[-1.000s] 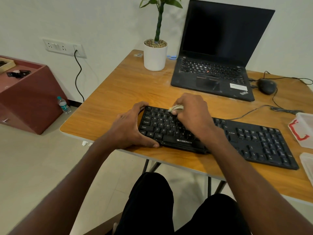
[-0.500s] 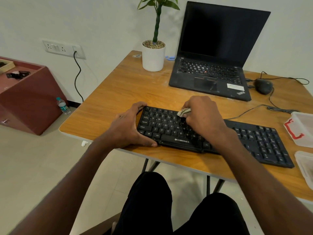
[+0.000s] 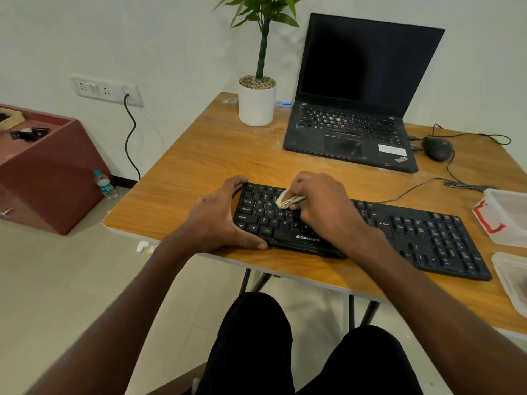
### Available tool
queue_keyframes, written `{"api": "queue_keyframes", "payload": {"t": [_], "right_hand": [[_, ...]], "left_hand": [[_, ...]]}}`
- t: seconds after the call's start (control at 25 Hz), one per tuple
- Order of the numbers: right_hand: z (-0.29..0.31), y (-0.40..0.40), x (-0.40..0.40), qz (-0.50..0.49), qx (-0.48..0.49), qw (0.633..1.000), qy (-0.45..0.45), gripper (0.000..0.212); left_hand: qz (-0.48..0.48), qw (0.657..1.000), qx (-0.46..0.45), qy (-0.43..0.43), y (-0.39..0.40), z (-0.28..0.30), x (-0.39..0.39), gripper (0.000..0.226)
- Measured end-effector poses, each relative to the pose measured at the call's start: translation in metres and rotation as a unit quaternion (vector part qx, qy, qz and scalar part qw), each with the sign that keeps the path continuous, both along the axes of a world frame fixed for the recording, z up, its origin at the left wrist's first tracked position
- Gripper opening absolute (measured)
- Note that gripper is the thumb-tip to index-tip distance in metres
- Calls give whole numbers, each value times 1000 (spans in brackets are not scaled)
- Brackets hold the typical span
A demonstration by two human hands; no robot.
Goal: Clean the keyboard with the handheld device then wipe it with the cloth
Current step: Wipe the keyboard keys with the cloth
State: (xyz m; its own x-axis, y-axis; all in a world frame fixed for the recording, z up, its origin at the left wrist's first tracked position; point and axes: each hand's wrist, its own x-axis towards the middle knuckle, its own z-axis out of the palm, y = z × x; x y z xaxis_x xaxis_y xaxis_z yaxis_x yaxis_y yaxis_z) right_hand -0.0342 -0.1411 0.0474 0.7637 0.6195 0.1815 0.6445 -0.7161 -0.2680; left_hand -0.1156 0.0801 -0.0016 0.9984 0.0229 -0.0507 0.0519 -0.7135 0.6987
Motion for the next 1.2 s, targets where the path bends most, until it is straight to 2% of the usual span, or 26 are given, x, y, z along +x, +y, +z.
{"api": "queue_keyframes", "payload": {"t": [0.08, 0.2, 0.36, 0.52, 0.64, 0.76, 0.88, 1.0, 1.2], "right_hand": [[3, 1, 2, -36, -22, 999, -29, 23], [4, 4, -2, -20, 2, 1000, -1, 22], [3, -18, -4, -106, -3, 994, -15, 18], [4, -18, -4, -120, -8, 993, -10, 18], [2, -20, -7, -134, 14, 991, 0, 19], [-1, -20, -12, -140, 30, 990, 8, 20], [0, -26, -2, -148, 24, 989, 12, 18], [0, -27, 7, -182, 25, 983, -29, 11], [-3, -3, 5, -74, 42, 996, -10, 16]], "left_hand": [[5, 1000, -4, -5, 0, -1, 0, 143], [3, 1000, -9, -11, 1, -2, 0, 141], [1, 1000, 1, -13, 1, -2, 0, 141], [1, 1000, 19, -16, 0, -2, -3, 136], [52, 996, -2, -69, -16, -1, 1, 108], [63, 984, 92, -140, -46, -4, 11, 83], [59, 980, 118, -152, -52, -11, 19, 73], [64, 971, 146, -177, -49, -17, 21, 65], [52, 967, 150, -197, -50, -19, 24, 52]]}}
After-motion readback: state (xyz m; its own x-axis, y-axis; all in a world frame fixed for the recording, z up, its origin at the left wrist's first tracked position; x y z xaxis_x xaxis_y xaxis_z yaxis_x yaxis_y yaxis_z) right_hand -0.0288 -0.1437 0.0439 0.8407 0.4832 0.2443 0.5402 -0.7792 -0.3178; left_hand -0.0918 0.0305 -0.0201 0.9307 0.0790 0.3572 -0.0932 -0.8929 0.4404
